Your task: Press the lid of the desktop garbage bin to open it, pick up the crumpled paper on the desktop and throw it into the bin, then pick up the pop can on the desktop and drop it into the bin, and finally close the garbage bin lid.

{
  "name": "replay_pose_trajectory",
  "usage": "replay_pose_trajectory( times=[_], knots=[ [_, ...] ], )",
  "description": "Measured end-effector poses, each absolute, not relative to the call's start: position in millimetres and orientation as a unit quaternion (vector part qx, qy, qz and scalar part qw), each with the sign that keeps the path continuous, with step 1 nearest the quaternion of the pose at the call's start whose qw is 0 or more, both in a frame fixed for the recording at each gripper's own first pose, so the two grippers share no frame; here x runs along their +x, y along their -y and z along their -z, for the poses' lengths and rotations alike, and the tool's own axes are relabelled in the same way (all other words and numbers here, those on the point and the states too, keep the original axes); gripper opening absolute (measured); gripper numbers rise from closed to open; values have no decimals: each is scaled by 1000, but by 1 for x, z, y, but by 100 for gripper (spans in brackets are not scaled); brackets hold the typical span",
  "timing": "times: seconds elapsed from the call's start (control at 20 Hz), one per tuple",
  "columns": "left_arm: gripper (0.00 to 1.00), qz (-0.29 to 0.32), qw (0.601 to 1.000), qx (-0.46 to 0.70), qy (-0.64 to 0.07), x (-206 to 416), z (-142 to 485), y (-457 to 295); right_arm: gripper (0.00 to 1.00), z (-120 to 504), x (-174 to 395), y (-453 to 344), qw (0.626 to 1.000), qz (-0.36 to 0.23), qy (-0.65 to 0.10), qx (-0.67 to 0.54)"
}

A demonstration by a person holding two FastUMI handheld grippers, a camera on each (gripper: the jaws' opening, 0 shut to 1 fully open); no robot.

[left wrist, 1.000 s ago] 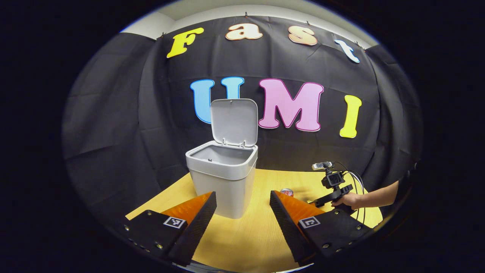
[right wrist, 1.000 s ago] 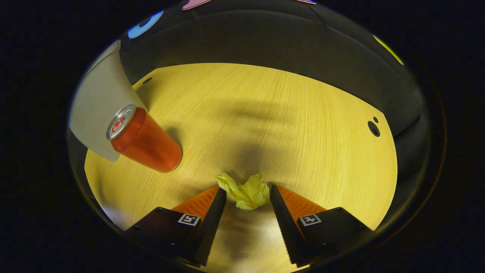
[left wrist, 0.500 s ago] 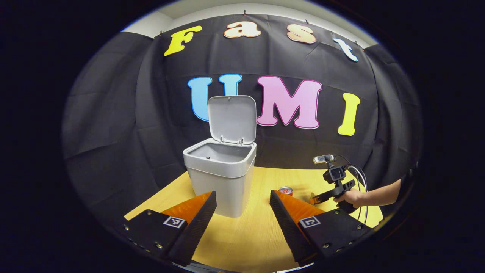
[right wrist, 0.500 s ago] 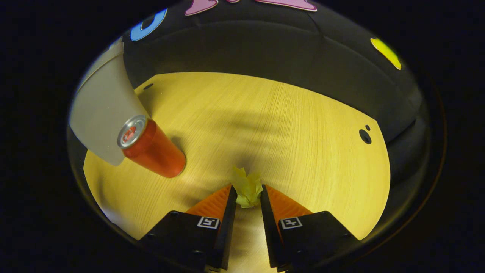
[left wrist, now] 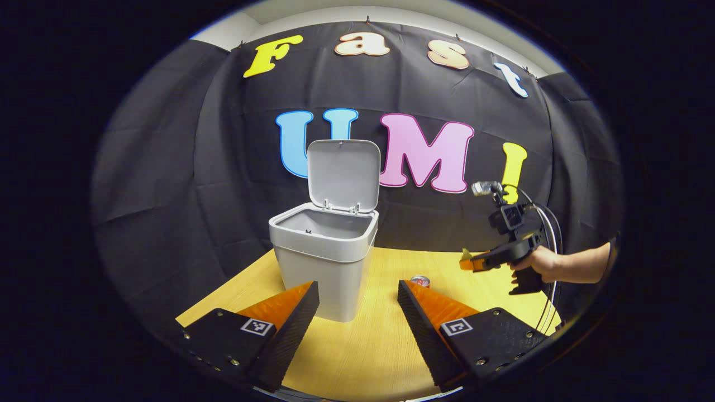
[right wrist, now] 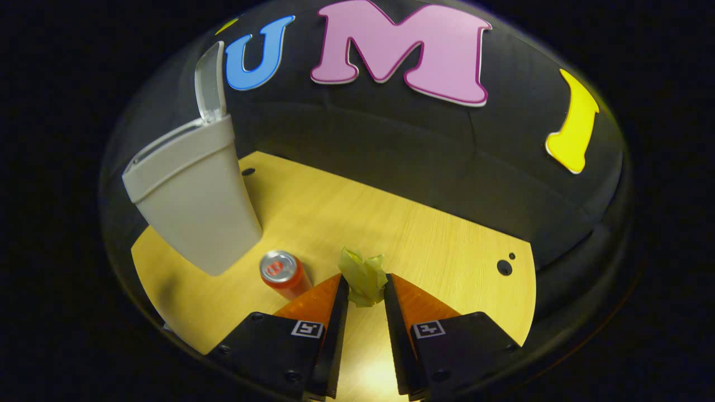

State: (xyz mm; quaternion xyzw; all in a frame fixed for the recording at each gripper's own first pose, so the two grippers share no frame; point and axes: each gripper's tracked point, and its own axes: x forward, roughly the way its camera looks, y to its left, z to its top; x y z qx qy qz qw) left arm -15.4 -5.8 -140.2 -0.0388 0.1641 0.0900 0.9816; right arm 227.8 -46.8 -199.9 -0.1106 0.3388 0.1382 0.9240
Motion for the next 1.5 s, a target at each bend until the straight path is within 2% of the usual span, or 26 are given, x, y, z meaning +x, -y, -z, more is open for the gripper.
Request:
replay_pose_trajectory(
  times=[0.3, 0.35, 0.4, 0.45, 0.75, 0.8, 0.85, 1.05, 1.1, 1.15, 1.2, 1.25, 1.35, 1.45, 1.5],
  knots=[
    [93, -93, 980, -53, -166, -31, 147, -11, 43, 113, 235, -52, 934, -216, -270, -91],
    [93, -97, 980, -51, -167, -34, 148, -17, 30, 104, 233, -67, 933, -229, -262, -89],
    [93, -101, 980, -51, -166, -37, 148, -23, 43, 98, 232, -86, 931, -241, -258, -89],
    [94, -104, 979, -54, -166, -41, 148, -29, 43, 94, 231, -107, 928, -255, -256, -88],
    [94, -125, 974, -62, -177, -63, 157, -57, 43, 80, 217, -208, 912, -315, -248, -87],
    [94, -129, 974, -63, -177, -68, 157, -61, 30, 82, 214, -220, 909, -322, -247, -90],
    [94, -134, 973, -59, -177, -73, 156, -66, 43, 84, 215, -232, 907, -327, -248, -95],
    [94, -146, 974, -29, -172, -85, 149, -83, 43, 98, 211, -262, 900, -336, -258, -100],
    [94, -147, 974, -30, -172, -86, 149, -87, 30, 100, 210, -266, 900, -336, -260, -100],
    [94, -149, 973, -32, -172, -87, 150, -91, 43, 102, 210, -268, 900, -333, -263, -100],
    [94, -152, 972, -35, -173, -88, 152, -93, 32, 104, 211, -269, 901, -330, -263, -101],
    [94, -153, 972, -39, -175, -89, 154, -95, 49, 104, 210, -270, 902, -329, -262, -99],
    [94, -155, 970, -47, -180, -92, 158, -96, 58, 104, 209, -272, 903, -328, -260, -96],
    [94, -154, 970, -48, -180, -93, 158, -96, 89, 105, 209, -270, 903, -327, -259, -101],
    [94, -153, 971, -46, -180, -93, 159, -97, 100, 103, 208, -269, 904, -325, -256, -104]
  ],
)
